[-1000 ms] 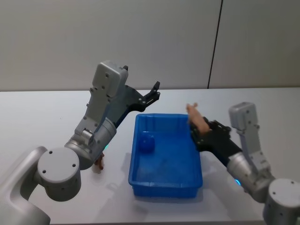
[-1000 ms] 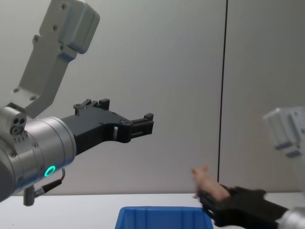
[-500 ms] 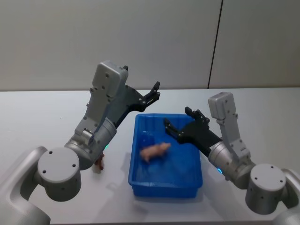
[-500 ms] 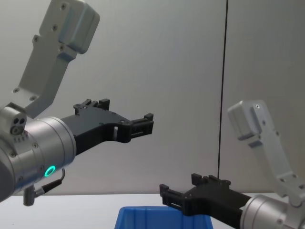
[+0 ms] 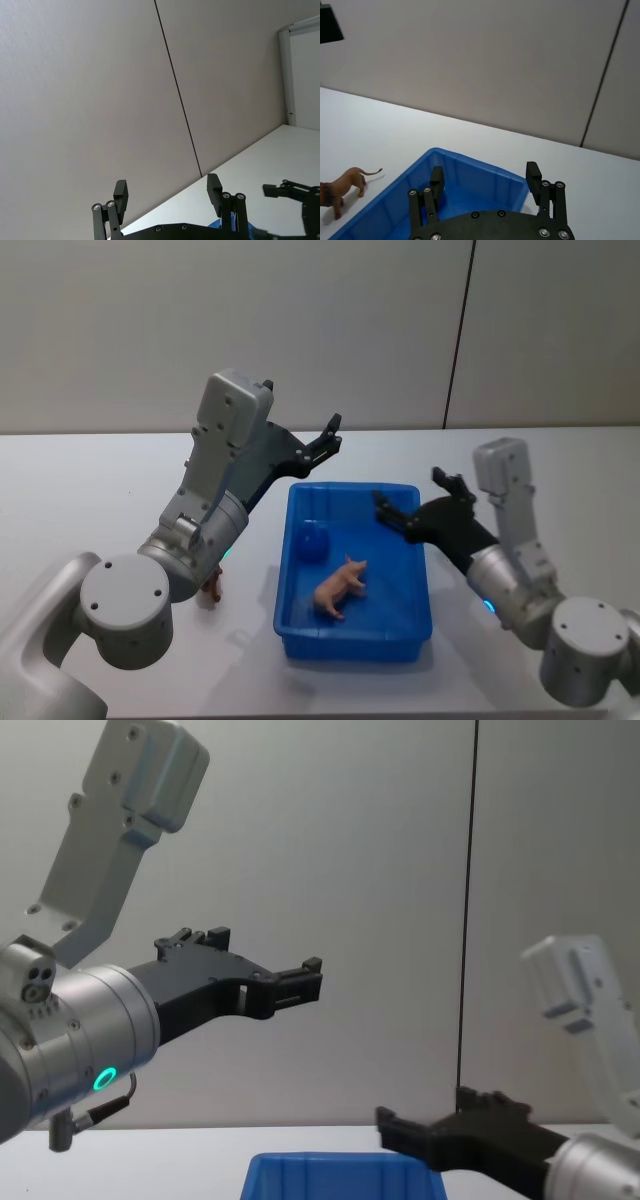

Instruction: Pick up the two dolls from the table and place them into the box.

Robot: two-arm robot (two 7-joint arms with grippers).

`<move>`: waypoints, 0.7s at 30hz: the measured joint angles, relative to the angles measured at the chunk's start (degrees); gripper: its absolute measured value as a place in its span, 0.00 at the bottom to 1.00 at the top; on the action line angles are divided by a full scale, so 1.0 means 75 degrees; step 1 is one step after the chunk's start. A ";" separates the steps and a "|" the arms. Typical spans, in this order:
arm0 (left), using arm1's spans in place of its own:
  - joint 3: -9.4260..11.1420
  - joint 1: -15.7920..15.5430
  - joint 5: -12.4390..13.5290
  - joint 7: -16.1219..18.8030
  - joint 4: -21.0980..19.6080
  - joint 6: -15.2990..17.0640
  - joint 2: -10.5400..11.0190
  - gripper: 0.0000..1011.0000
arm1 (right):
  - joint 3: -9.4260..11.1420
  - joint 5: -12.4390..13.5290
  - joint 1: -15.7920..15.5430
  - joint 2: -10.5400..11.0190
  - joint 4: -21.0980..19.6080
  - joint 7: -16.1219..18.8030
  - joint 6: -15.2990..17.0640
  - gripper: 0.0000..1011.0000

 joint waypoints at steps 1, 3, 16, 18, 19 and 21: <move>0.0000 0.0000 0.0000 0.0000 0.0000 0.0000 0.0000 0.99 | 0.0014 0.0017 -0.0038 0.0022 -0.0046 -0.0050 0.0009 0.99; 0.0000 0.0000 0.0000 0.0000 0.0000 0.0000 0.0000 0.99 | 0.0045 0.0056 -0.0121 0.0073 -0.0145 -0.0157 0.0027 0.99; 0.0000 0.0001 0.0000 0.0000 0.0000 0.0000 -0.0002 0.99 | 0.0271 0.0350 -0.0838 0.0486 -0.0928 -0.1011 0.0133 0.99; -0.0001 0.0009 -0.0005 0.0004 -0.0003 0.0011 -0.0001 0.99 | 0.0295 0.0380 -0.0912 0.0527 -0.1009 -0.1091 0.0142 0.99; -0.0003 0.0014 -0.0016 0.0013 -0.0006 0.0026 -0.0001 0.99 | 0.0302 0.0389 -0.0932 0.0539 -0.1032 -0.1118 0.0144 0.99; -0.0011 0.0036 -0.0059 0.0057 -0.0027 0.0087 0.0004 0.99 | 0.0321 0.0411 -0.0992 0.0575 -0.1096 -0.1185 0.0151 0.99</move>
